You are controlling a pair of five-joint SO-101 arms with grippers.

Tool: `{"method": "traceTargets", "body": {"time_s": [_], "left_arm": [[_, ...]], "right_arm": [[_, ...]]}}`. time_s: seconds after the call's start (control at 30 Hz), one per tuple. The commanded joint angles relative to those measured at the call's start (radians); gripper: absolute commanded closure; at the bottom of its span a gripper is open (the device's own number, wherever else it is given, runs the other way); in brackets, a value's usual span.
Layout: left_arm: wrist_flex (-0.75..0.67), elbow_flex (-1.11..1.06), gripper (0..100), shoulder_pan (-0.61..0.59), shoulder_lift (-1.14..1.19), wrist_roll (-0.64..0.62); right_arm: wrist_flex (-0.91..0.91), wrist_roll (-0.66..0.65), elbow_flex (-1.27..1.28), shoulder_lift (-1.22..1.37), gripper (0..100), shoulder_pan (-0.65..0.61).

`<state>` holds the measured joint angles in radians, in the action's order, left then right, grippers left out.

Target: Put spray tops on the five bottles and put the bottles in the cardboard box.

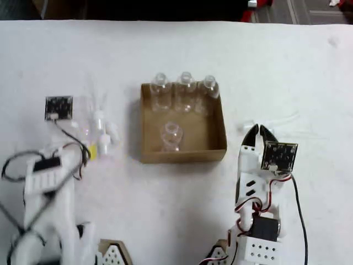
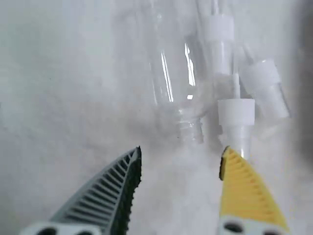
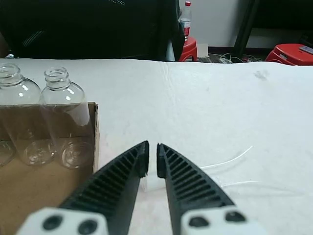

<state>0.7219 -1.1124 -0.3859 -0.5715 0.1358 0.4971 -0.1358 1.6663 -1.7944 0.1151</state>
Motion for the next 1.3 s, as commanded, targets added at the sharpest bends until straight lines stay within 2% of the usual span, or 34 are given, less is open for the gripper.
{"method": "traceTargets", "body": {"time_s": [0.0, 0.23, 0.67, 0.9, 1.27], "left_arm": [[0.117, 0.249, 76, 0.005, 0.278, 0.005], [0.135, 0.344, 76, 0.004, 0.401, -0.155], [0.098, 0.341, 76, 0.004, 0.407, -0.161], [0.098, 0.342, 90, 0.005, 0.409, -0.157], [0.104, 0.341, 90, 0.004, 0.403, -0.155]], "right_arm": [[-0.021, -0.014, 0.023, -0.008, 98.1, -0.007], [-0.021, -0.014, 0.023, -0.008, 98.1, -0.007], [-0.021, -0.014, 0.023, -0.008, 98.1, -0.007], [-0.021, -0.014, 0.023, -0.008, 98.1, -0.007], [-0.021, -0.014, 0.023, -0.008, 98.1, -0.007]]}}
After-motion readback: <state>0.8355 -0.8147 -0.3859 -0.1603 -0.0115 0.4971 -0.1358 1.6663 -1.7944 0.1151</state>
